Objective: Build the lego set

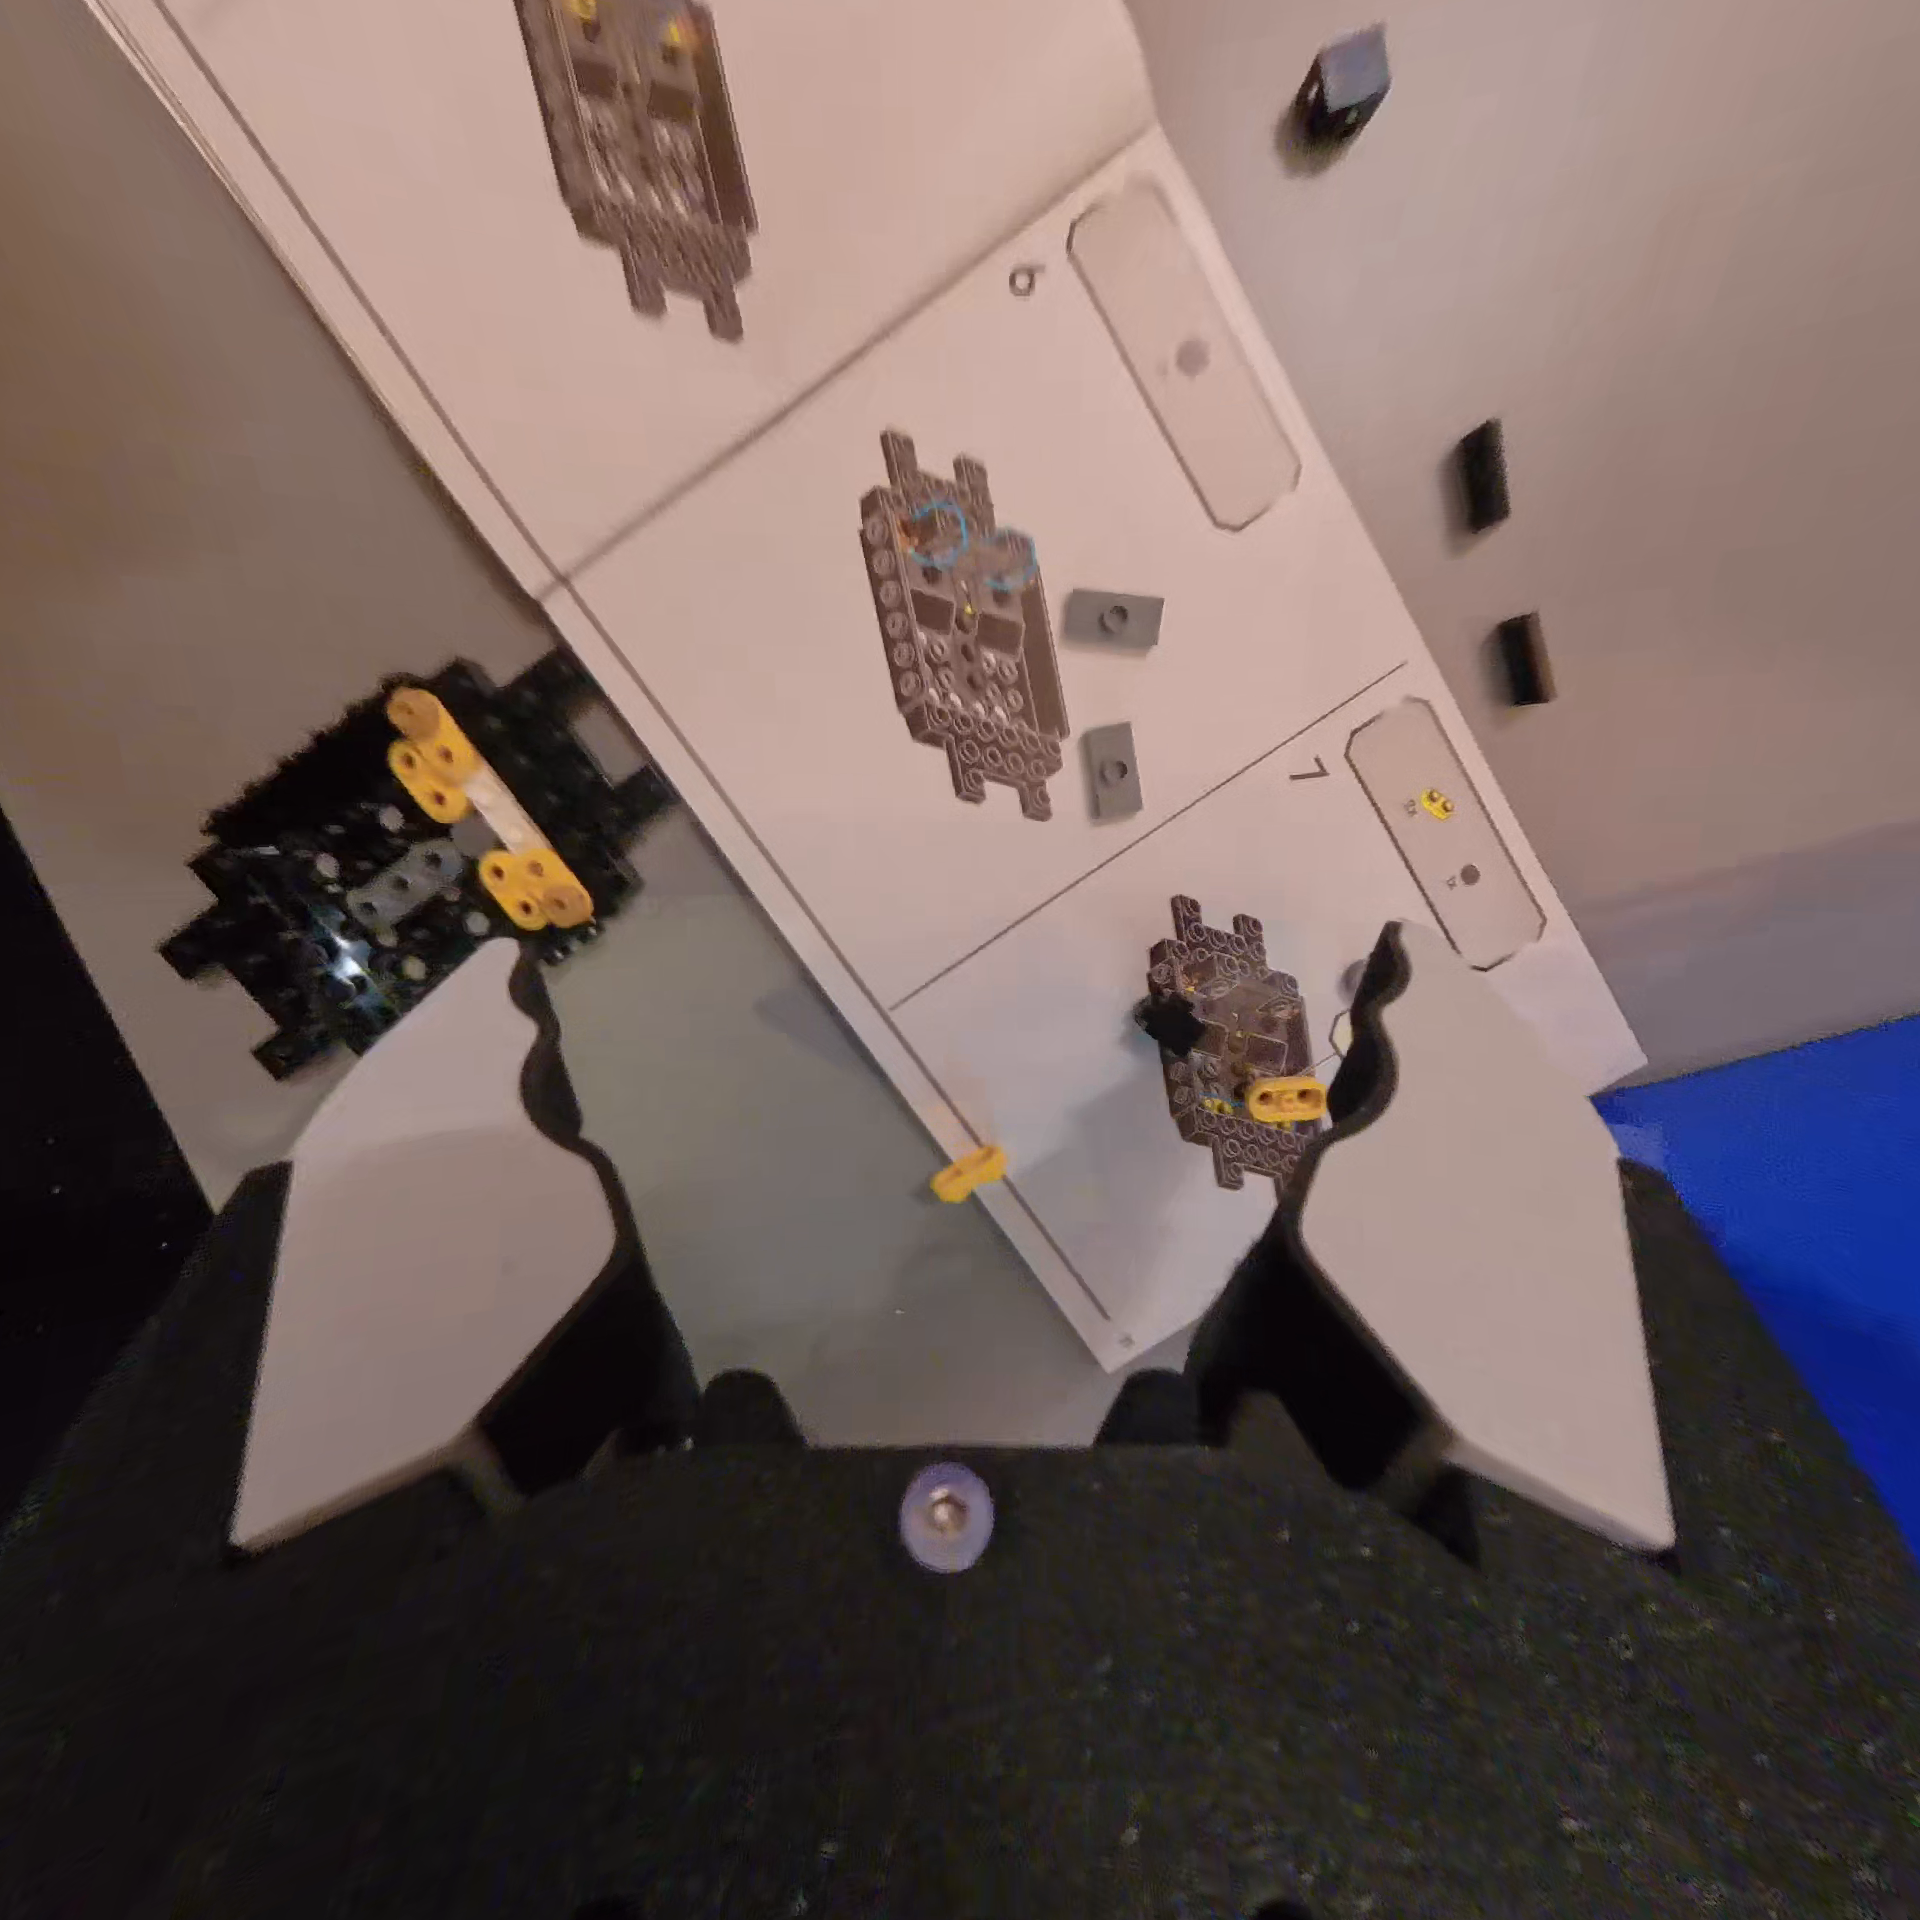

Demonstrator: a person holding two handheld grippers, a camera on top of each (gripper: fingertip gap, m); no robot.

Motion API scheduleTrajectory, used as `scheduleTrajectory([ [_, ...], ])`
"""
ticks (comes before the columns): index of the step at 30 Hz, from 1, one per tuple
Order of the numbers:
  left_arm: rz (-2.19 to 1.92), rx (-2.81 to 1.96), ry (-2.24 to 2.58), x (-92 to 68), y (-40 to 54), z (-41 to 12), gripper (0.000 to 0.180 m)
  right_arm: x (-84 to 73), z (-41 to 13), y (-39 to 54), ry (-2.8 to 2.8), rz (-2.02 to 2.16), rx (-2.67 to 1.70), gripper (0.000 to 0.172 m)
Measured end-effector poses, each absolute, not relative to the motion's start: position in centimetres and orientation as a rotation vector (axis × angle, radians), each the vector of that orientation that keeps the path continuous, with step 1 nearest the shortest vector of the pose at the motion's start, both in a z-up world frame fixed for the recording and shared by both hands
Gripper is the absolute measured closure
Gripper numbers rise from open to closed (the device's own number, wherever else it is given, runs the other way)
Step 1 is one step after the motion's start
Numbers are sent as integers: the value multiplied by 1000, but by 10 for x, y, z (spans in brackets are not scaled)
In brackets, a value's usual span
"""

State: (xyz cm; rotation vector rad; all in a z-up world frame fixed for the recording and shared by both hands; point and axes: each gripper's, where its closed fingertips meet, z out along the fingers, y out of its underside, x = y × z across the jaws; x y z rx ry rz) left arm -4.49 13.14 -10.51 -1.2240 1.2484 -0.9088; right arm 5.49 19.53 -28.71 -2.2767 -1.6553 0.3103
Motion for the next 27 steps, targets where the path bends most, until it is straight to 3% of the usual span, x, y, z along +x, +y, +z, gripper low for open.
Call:
scheduleTrajectory([
  [1,-918,-1229,1236,-44,135,-101,41,54,-285,197,-1610,312,-2270,30],
  [4,-795,-1260,1186,-43,161,-92,42,45,-264,205,-1408,410,-2190,33],
  [10,-683,-1267,1073,-36,193,-68,45,35,-174,215,-1001,741,-1823,62],
  [14,-594,-1292,1054,-43,203,-81,44,32,-140,204,-904,996,-1660,63],
  [19,-638,-1364,1022,-38,224,-102,40,24,-117,217,-818,1146,-1504,52],
  [22,-720,-1373,995,-36,227,-105,37,19,-116,222,-847,1058,-1454,32],
  [25,-806,-1398,888,-40,233,-100,36,17,-131,221,-910,910,-1454,28],
  [27,-639,-1490,776,-55,258,-109,39,23,-145,235,-880,754,-1527,25],
])
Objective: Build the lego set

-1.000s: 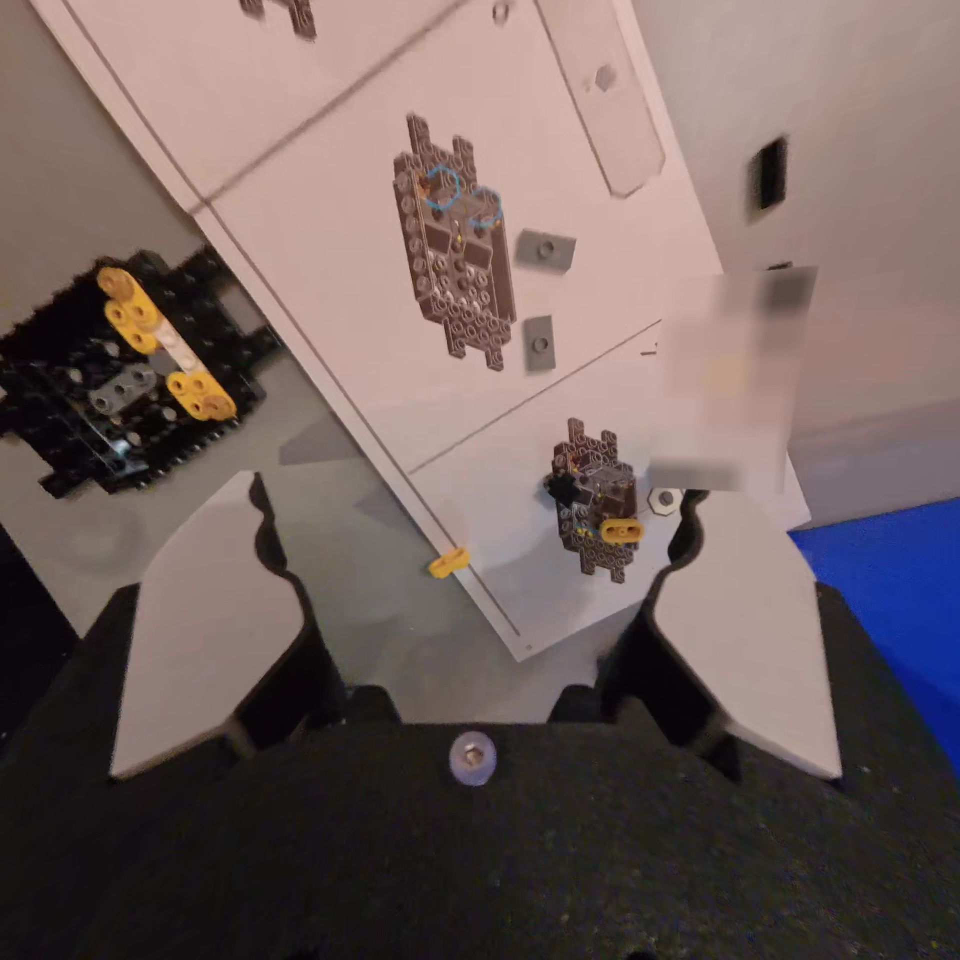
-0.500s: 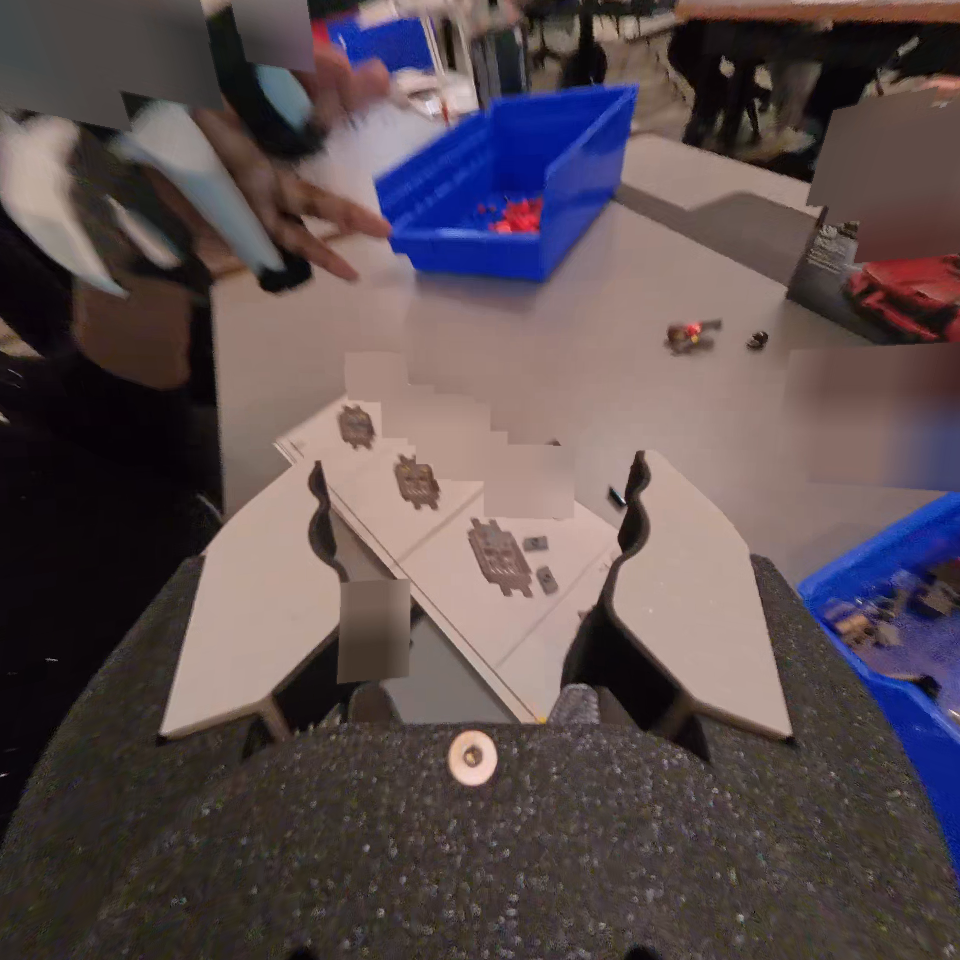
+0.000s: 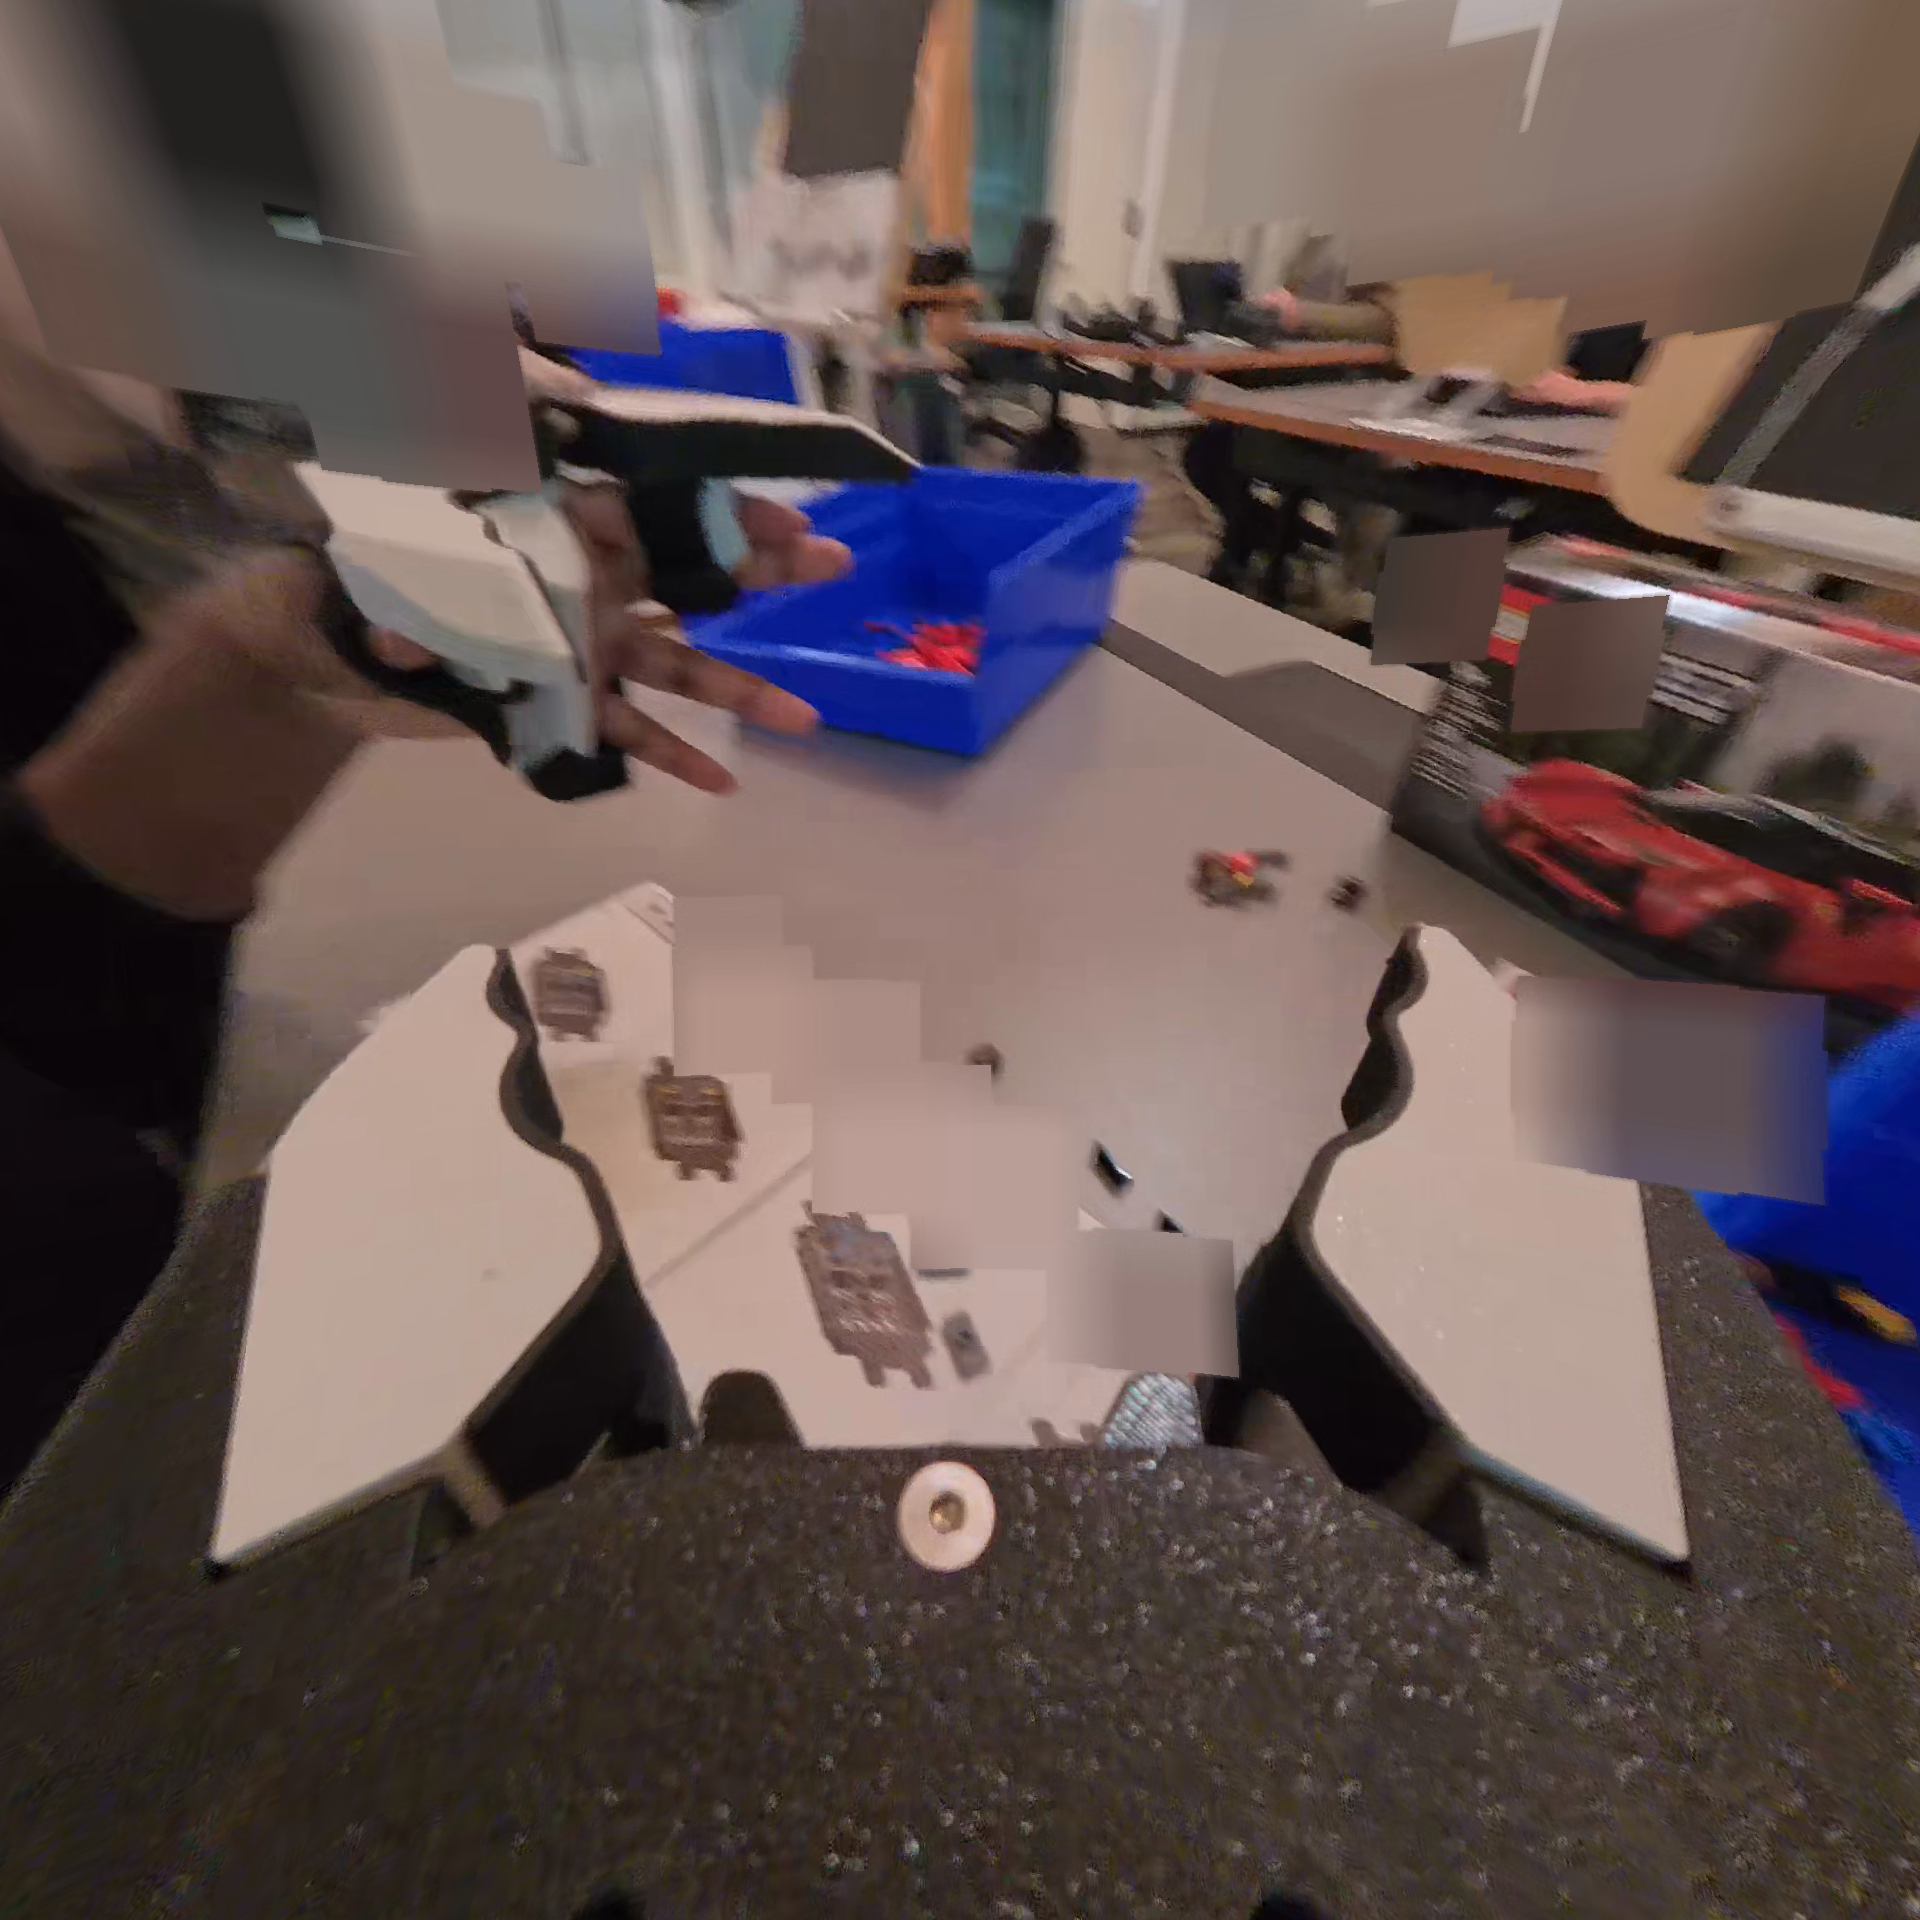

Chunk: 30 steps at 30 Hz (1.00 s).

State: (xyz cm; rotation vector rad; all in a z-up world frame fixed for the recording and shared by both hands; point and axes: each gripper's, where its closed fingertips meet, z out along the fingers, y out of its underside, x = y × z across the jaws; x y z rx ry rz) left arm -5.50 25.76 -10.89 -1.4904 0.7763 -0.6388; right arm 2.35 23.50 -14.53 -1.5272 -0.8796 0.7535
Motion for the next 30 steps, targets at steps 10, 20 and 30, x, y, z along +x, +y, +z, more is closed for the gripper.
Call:
scheduleTrajectory([
  [10,-285,-1446,640,-74,268,-82,34,69,-108,257,-505,457,-1458,25],
  [20,-273,-1564,548,-138,297,-120,35,46,-119,235,-677,293,-1443,33],
  [30,-222,-1575,593,-136,308,-139,40,27,-151,237,-780,273,-1517,43],
])
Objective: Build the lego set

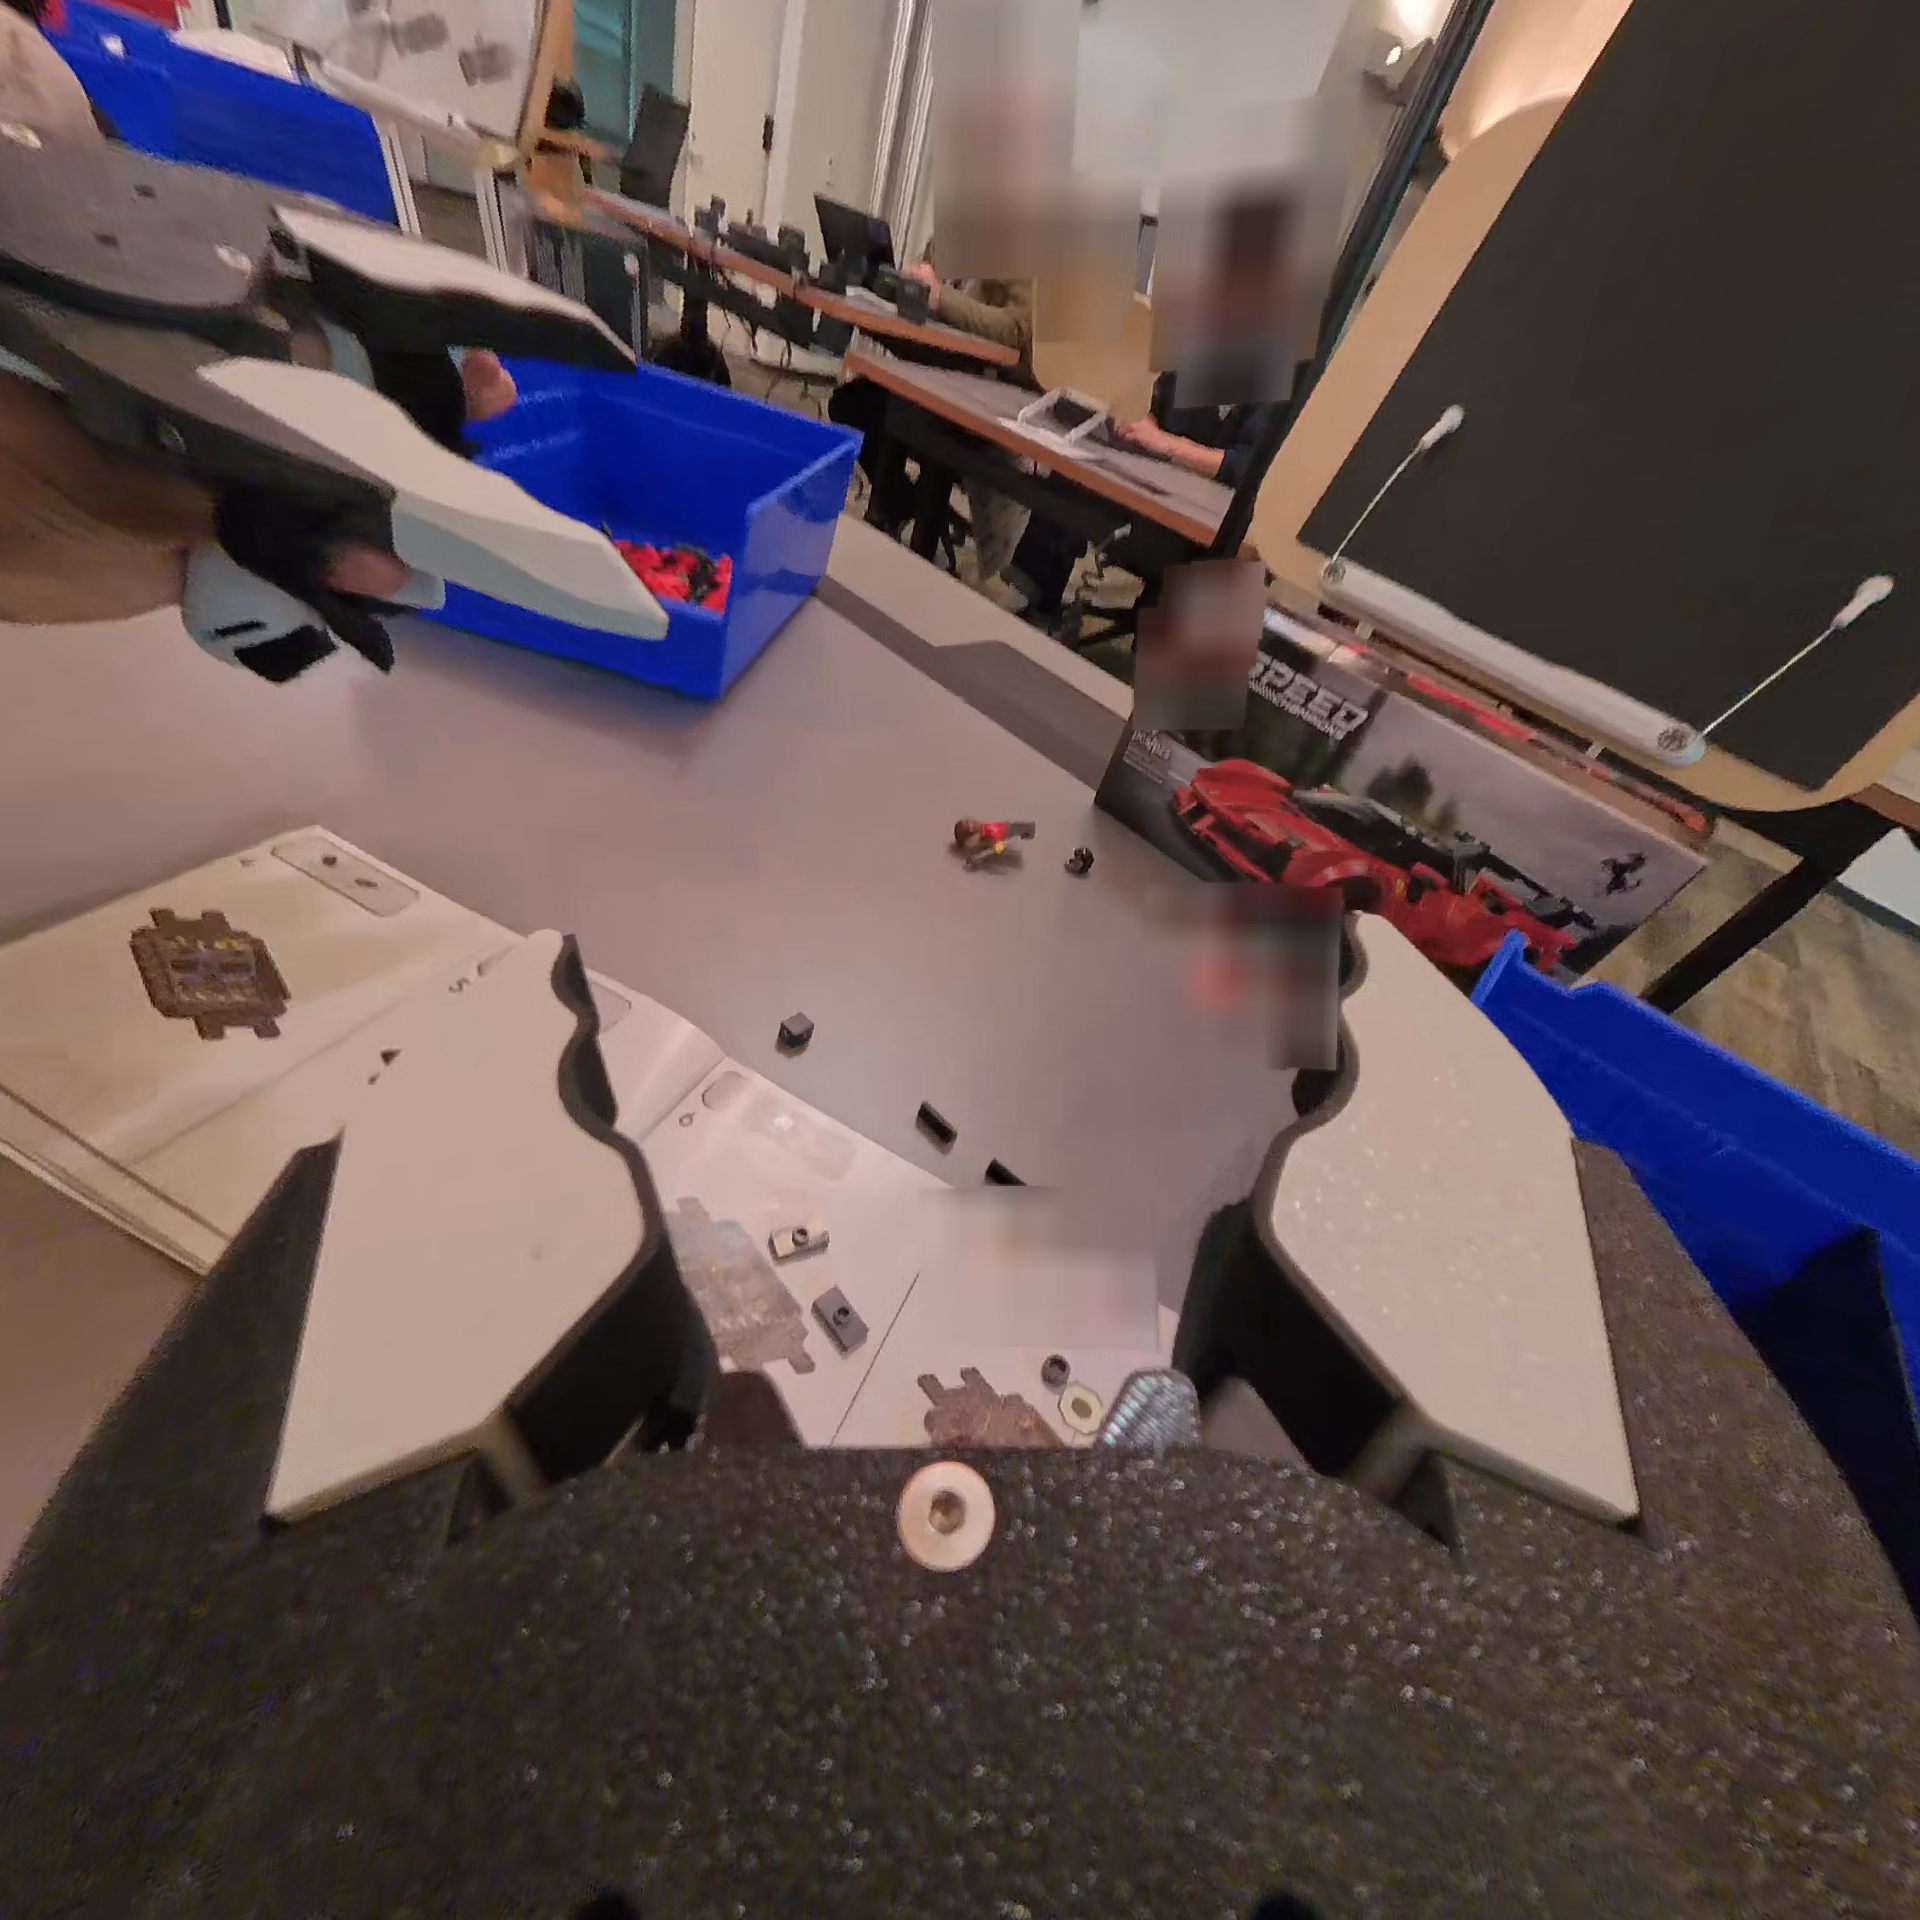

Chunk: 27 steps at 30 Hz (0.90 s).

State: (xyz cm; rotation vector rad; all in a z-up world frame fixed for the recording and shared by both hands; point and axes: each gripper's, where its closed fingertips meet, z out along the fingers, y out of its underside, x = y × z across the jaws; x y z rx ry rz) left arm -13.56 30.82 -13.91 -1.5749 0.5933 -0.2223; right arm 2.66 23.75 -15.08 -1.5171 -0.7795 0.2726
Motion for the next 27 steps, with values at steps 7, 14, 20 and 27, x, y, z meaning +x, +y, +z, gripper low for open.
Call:
scheduleTrajectory([
  [7,-217,-1531,618,-126,298,-125,38,17,-173,238,-835,308,-1607,42],
  [14,-261,-1496,593,-121,293,-117,40,10,-181,238,-860,353,-1628,42],
  [20,-286,-1501,602,-121,294,-120,40,-3,-178,240,-857,450,-1650,38],
  [27,-286,-1575,538,-144,307,-135,38,-19,-131,255,-754,426,-1544,25],
])
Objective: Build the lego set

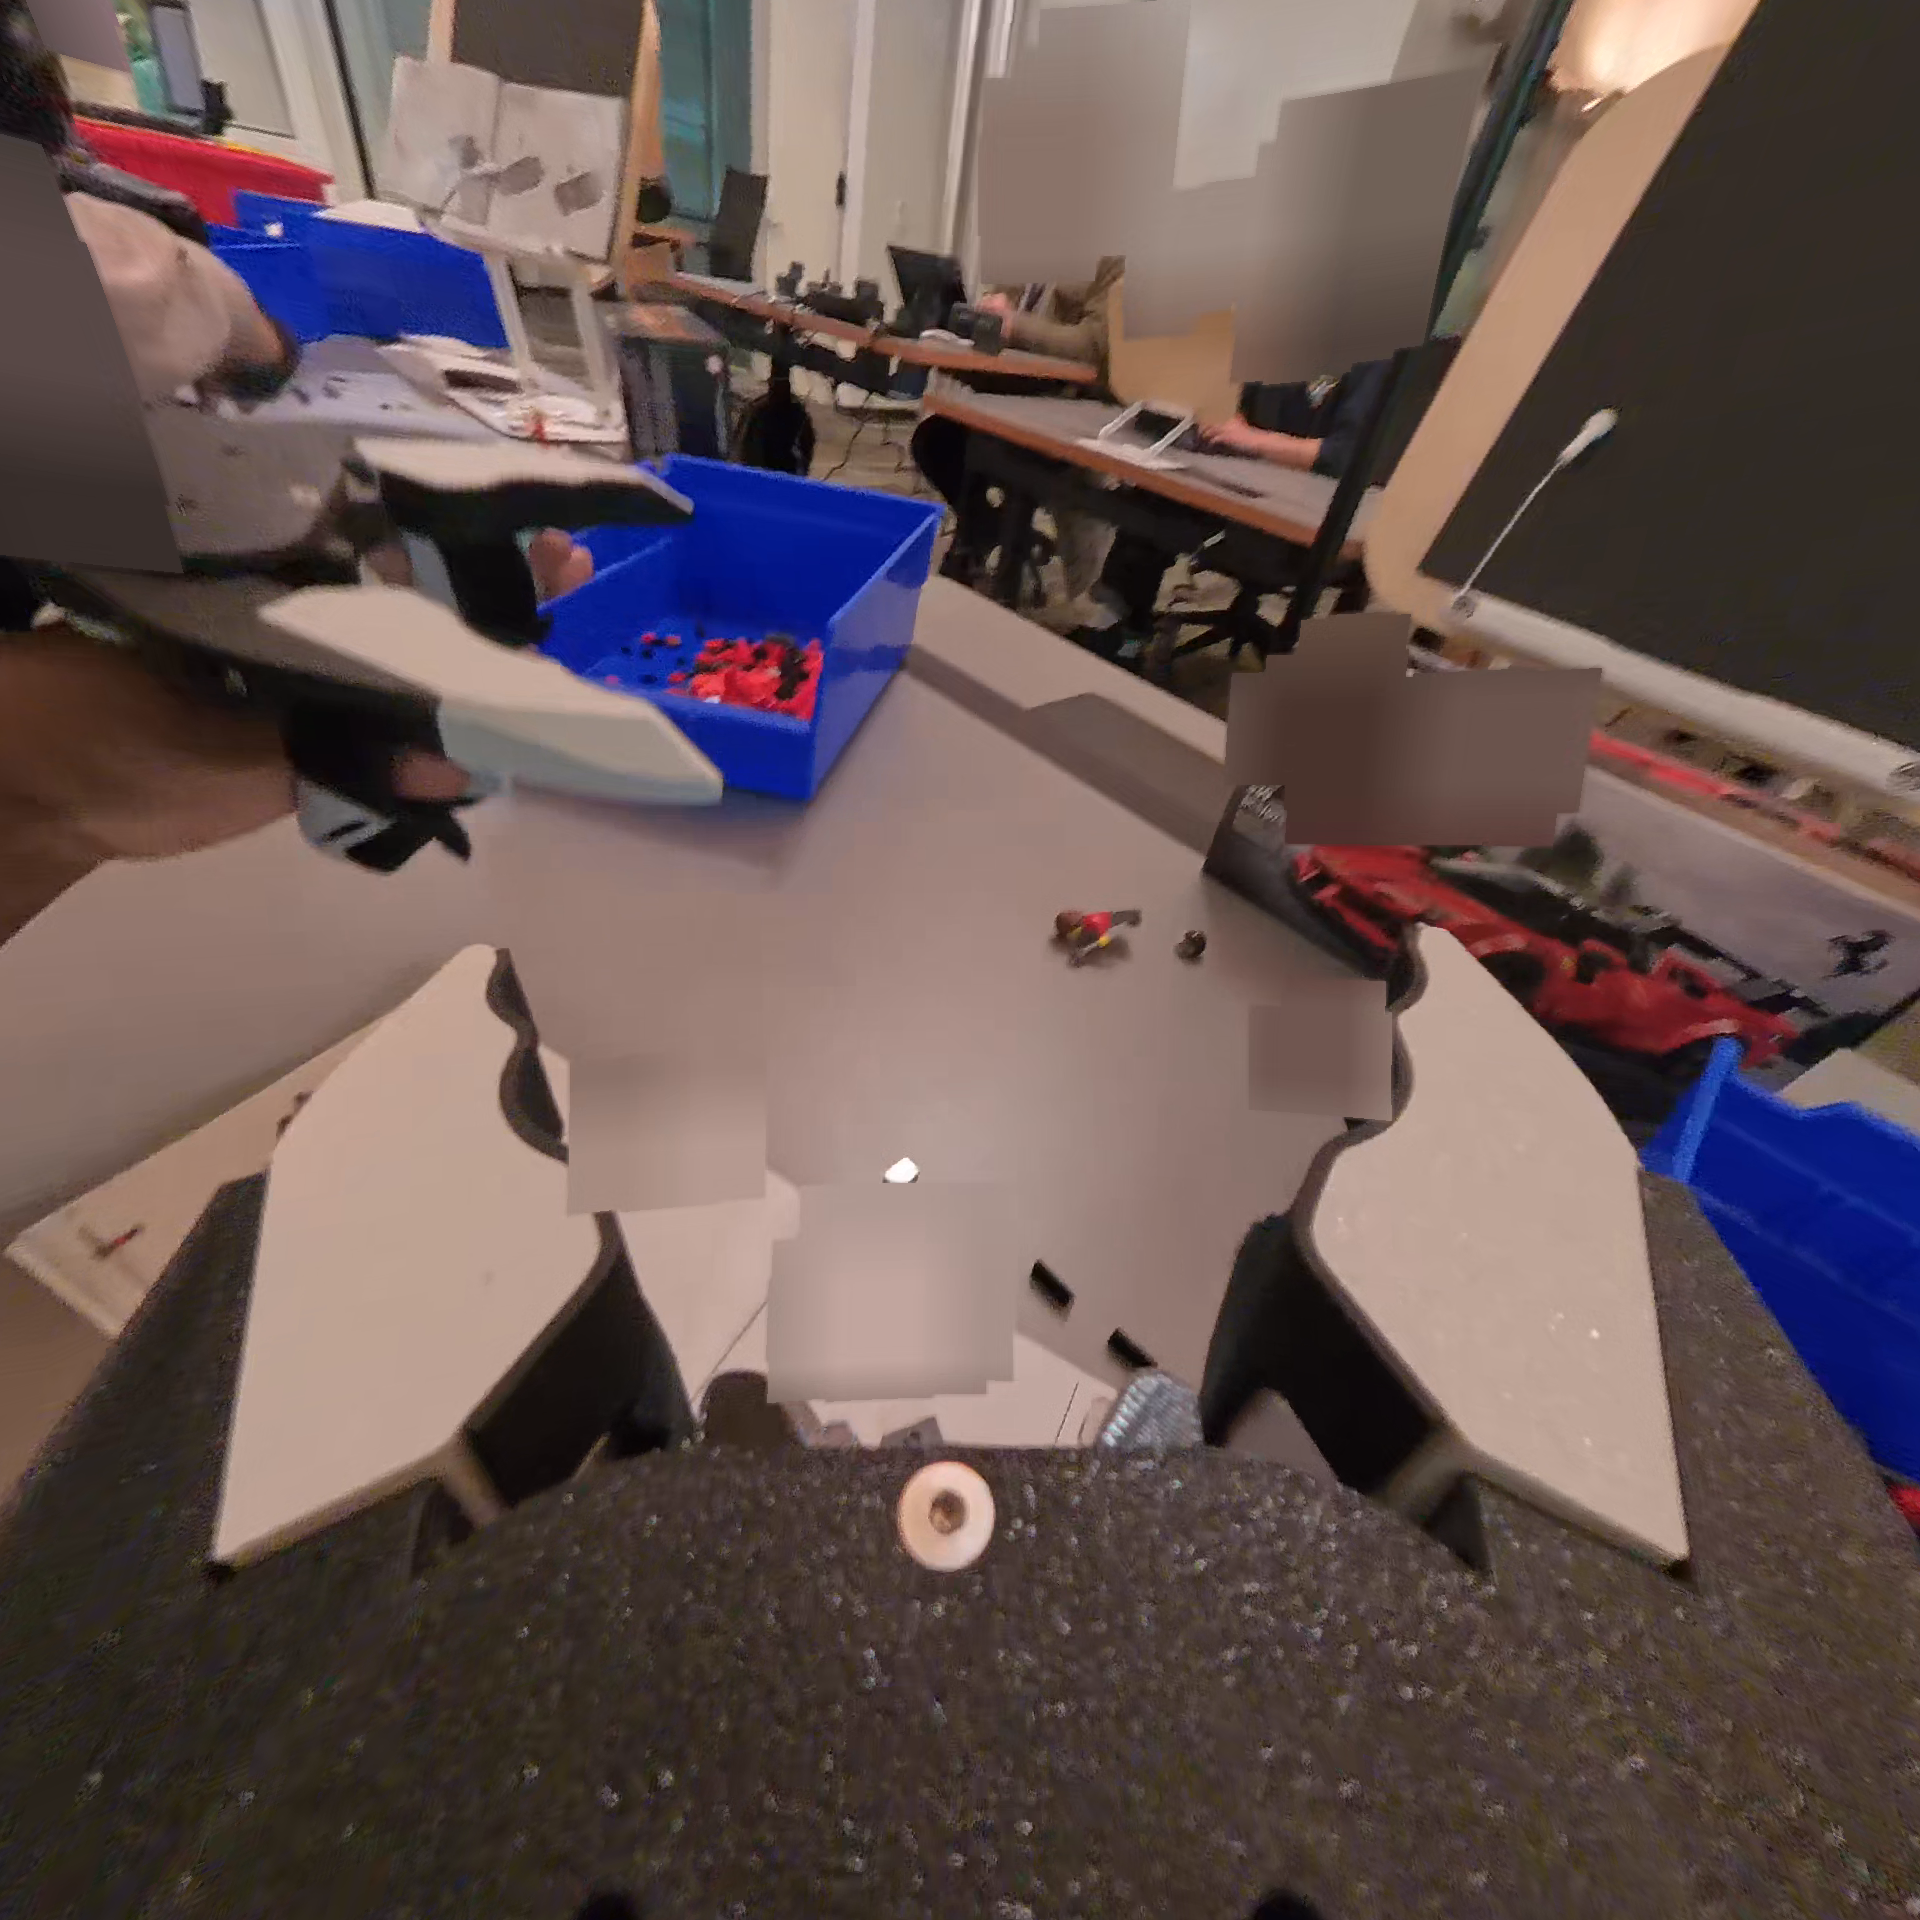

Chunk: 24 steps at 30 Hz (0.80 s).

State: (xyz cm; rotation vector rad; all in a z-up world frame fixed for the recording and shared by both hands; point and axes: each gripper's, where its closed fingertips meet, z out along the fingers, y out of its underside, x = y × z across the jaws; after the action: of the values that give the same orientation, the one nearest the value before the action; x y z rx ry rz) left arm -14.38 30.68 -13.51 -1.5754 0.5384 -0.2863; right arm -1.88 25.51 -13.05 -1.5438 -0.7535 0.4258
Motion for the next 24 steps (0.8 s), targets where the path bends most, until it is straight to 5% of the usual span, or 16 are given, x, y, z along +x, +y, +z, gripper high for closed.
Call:
scheduleTrajectory([
  [24,-156,-1684,553,-115,310,-166,34,7,-112,255,-391,123,-1520,26],
])
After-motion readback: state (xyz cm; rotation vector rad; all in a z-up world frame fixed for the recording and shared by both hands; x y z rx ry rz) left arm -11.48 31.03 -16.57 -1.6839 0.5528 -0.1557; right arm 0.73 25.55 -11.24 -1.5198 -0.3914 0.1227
